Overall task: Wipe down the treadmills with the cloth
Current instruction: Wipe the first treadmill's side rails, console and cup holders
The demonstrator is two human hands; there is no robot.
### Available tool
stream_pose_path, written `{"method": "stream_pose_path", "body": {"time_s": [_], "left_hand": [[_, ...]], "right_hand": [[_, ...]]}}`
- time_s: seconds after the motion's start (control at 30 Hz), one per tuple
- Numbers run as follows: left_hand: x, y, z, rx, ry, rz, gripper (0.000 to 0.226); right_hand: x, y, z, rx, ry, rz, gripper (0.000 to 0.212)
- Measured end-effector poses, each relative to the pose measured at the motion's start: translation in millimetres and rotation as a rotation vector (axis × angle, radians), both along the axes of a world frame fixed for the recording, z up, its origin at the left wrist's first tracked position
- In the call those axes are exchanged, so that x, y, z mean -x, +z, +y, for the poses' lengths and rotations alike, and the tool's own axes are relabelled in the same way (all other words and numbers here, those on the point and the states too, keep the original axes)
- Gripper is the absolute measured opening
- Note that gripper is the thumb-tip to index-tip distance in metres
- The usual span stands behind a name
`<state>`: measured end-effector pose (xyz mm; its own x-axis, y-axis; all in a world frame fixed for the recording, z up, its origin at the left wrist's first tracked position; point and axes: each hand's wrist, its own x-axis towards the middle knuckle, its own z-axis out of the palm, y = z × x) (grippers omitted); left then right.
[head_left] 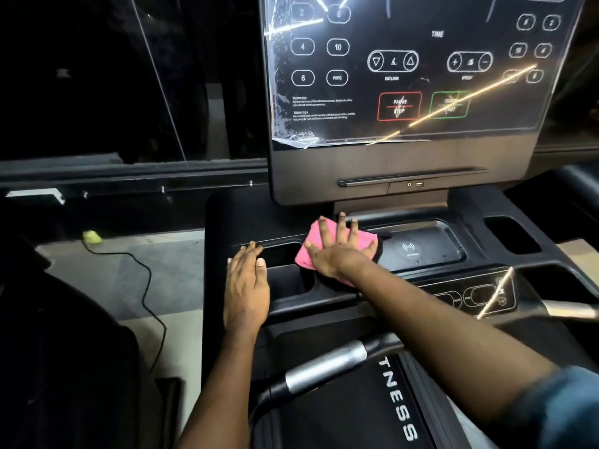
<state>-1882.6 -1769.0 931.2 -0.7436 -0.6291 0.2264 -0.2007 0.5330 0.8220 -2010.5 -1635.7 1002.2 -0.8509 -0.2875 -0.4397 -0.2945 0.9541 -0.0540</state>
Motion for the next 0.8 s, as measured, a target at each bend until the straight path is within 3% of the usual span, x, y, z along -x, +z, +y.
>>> {"method": "stream_pose_path", "body": {"time_s": [0.23,0.43,0.6,0.8], "left_hand": [[2.3,0.7,1.6,0.079,-0.022,-0.074,0.054],[2.1,0.4,2.7,0.128,-0.038,-0.129,0.04],[0.0,4.8,4.1,0.148,-0.069,-0.137,0.04],[11.4,8.7,19.9,0.234,-0.001,-0.22,0.042]], "right_hand": [[-57.3,-7.6,48.0,-0.121,0.121,0.002,0.072],[-10.5,2.3,19.1,-0.06,0.074,-0.009,0.071],[-47.3,-9.3,33.4,-0.114,0.183,0.034,0.072],[4.8,20.4,59.6,-0.202,0.272,-0.186,0.076]]}}
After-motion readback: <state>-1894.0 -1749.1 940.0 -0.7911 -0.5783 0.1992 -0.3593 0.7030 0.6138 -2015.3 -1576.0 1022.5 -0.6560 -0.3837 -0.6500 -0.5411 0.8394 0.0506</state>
